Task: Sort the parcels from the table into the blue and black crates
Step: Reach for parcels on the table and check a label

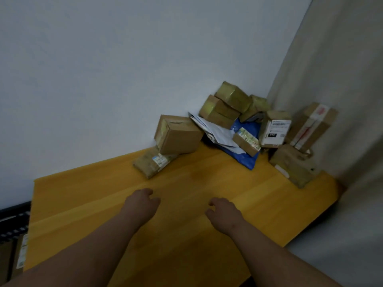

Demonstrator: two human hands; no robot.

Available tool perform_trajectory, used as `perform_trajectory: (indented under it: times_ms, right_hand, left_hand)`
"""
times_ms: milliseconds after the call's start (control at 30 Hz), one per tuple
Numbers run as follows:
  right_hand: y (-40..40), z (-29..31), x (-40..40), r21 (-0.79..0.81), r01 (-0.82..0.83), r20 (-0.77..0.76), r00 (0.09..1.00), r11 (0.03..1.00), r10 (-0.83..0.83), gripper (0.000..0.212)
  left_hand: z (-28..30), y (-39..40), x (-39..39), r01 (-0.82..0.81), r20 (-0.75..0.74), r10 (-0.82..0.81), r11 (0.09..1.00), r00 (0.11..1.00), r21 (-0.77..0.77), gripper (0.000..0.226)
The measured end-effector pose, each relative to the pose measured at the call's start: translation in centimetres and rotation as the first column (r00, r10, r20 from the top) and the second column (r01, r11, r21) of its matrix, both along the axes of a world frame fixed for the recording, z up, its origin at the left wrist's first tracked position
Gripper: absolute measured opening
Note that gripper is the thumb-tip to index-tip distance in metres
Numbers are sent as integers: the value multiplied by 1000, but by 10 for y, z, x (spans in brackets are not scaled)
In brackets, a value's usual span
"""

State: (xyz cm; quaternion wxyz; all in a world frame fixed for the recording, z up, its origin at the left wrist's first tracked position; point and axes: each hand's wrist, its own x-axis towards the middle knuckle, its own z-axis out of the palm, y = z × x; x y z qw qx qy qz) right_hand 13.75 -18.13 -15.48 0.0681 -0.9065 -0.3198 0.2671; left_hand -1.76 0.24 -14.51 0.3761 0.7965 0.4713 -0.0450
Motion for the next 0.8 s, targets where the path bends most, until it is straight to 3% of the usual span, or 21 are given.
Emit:
perform_trajectory:
  times_ms: [233,467,800]
  right_hand:
    - [-20,-3,79,51,33,6,999,998,-33,47]
    - [-79,-16,222,59,80,60,995,995,-83,49]
    - [-174,-13,406,43,349,220,911,936,-350,75]
  left_hand:
    - [10,-21,74,42,47,-43,999,998,10,51]
    - [1,-80,190,-20,66,21,1000,998,-18,49]
    - [-22,-185,356,-11,57,17,994,998,-110,46]
